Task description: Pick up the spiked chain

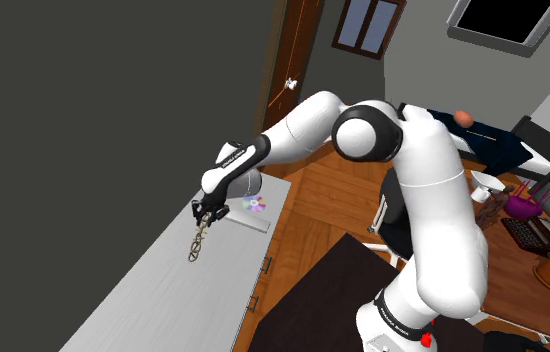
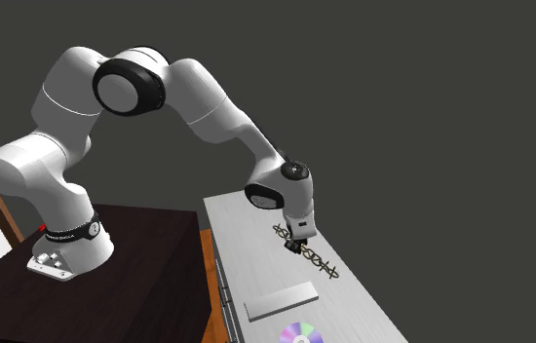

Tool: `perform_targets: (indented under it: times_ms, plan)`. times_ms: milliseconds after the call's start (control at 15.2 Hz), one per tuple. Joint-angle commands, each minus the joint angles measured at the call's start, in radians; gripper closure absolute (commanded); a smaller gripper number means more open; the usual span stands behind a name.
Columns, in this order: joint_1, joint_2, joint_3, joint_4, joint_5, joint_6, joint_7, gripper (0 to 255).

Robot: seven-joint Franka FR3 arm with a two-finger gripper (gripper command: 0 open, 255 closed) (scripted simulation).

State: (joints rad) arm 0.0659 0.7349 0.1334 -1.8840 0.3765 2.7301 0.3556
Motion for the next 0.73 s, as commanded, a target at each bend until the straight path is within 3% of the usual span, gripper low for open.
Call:
perform_targets:
  times_ms: [0, 660]
  plan:
    - [0.001, -0.026, -0.003, -0.011, -0.002, -0.015, 0.006, 255]
    - [0.008, -0.121, -0.016, -0.040, -0.014, -0.080, 0.034, 255]
